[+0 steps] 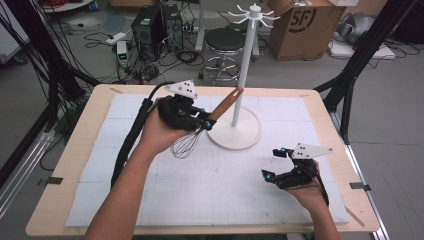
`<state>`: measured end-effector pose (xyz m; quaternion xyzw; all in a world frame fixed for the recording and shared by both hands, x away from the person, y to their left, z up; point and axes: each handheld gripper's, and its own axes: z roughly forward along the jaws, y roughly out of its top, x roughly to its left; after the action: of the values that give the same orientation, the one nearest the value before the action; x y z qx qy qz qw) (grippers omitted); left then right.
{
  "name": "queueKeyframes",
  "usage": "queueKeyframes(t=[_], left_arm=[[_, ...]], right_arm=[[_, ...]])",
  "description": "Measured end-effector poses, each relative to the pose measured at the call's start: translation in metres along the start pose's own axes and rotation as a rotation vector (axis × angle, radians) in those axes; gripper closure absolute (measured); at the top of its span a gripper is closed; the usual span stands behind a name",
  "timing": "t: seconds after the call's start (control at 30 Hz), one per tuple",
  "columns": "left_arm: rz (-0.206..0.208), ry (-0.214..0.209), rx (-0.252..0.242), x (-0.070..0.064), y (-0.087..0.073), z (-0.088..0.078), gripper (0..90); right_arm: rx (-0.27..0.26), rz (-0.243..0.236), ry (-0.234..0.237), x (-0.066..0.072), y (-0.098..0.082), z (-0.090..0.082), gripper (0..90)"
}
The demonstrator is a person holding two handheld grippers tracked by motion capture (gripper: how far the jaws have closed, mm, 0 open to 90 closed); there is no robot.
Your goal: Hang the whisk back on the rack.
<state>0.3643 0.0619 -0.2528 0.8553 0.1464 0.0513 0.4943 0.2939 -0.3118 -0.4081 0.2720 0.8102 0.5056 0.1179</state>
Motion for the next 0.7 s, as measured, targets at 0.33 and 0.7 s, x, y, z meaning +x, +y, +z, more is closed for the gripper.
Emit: queueKeyframes(t=[0.33, 0.7], left_arm=[[-0.014, 0.012, -0.048, 0.013, 0.028, -0.004, 72.1], [-0.010, 0.012, -0.068, 0.024, 0.048, -0.007, 72.2]], right_arm=[[-0.003, 0.000, 0.004, 0.001, 0.001, -0.001, 9.9], [-0.006, -0.003, 0.005, 0.000, 0.000, -0.002, 10.0]])
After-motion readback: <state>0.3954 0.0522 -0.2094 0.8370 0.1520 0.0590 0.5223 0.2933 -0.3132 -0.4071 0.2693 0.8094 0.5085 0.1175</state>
